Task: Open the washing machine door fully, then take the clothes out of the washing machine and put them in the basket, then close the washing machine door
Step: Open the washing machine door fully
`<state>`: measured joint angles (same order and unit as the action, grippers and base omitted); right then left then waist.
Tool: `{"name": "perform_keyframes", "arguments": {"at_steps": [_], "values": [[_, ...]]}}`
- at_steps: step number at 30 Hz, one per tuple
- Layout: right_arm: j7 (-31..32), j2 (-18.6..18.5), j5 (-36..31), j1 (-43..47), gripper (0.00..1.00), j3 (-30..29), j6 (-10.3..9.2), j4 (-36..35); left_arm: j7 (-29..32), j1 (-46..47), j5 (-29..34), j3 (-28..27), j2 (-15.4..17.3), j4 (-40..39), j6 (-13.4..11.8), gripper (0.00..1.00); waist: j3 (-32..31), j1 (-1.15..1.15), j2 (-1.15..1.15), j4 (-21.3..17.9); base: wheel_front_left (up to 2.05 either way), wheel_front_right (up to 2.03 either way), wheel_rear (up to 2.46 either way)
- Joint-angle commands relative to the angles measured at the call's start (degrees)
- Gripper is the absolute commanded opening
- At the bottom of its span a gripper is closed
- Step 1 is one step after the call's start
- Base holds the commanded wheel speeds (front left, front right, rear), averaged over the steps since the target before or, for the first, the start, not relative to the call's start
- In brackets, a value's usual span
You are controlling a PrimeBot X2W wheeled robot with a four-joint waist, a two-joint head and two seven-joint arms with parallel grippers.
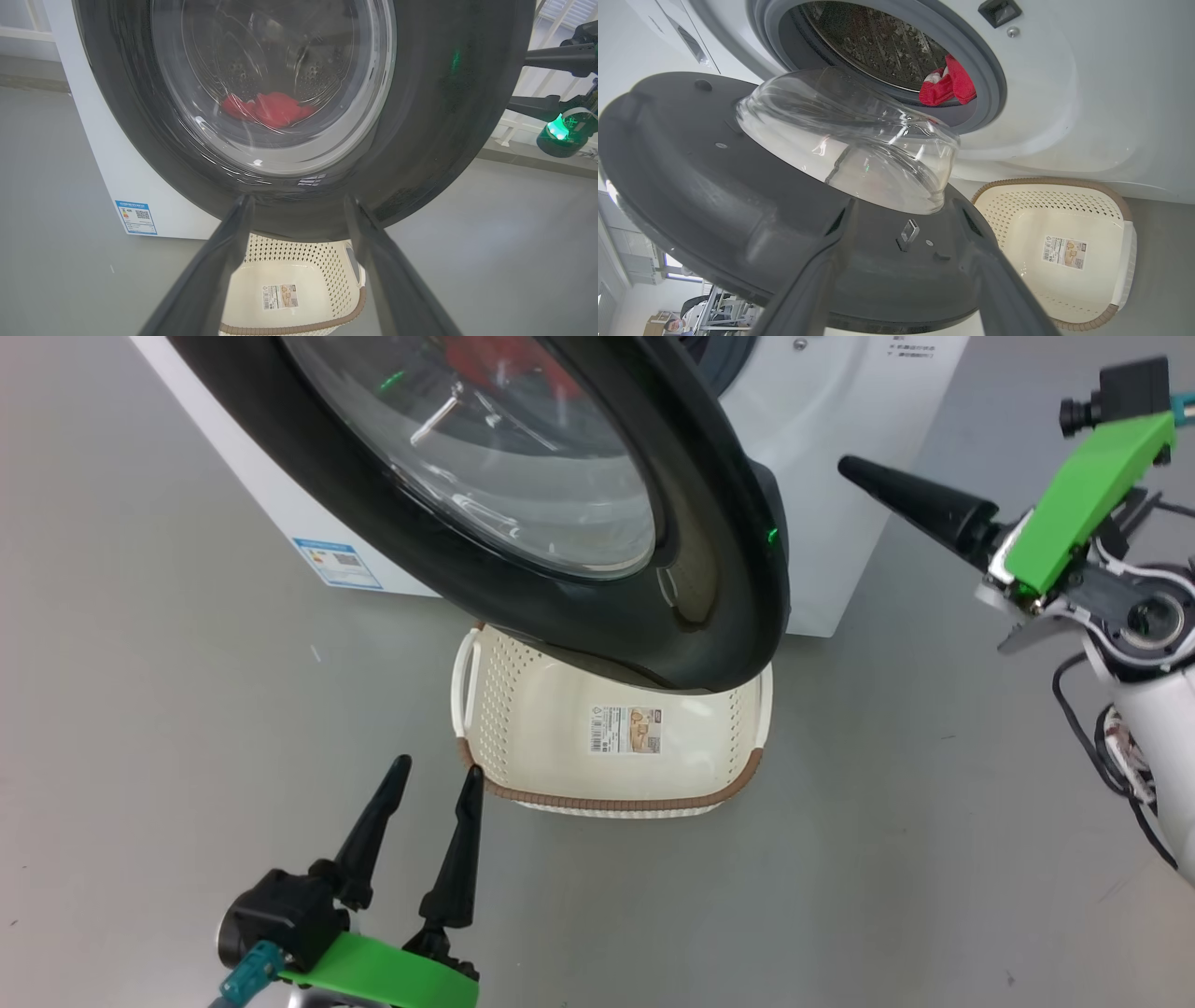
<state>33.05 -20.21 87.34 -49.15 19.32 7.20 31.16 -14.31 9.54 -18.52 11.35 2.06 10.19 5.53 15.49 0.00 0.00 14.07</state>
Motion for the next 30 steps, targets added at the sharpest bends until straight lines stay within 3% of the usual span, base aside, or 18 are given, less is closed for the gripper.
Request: {"name": "perform_keyframes", "arguments": {"at_steps": [1, 19, 30], "values": [[-0.9, -0.5, -0.8, 1.8, 1.00, 0.1, 0.29, -2.1, -0.7, 0.1, 0.7, -2.1, 0.8, -1.2, 0.2, 1.00, -0.1, 0.00, 0.00, -0.3, 0.00, 0.00, 0.00], [-12.5, -6.1, -6.5, 15.0, 1.00, 2.9, 0.29, -9.0, -0.7, -0.4, 0.9, -3.8, 0.8, -1.3, 0.2, 1.00, 0.0, 0.00, 0.00, -2.4, 0.00, 0.00, 0.00], [-28.1, -9.4, -15.6, 21.5, 1.00, 9.3, 0.29, -13.6, -0.7, -0.7, 1.0, -4.7, 0.8, -1.1, 0.2, 1.00, -0.3, 0.00, 0.00, -3.6, 0.00, 0.00, 0.00]]}}
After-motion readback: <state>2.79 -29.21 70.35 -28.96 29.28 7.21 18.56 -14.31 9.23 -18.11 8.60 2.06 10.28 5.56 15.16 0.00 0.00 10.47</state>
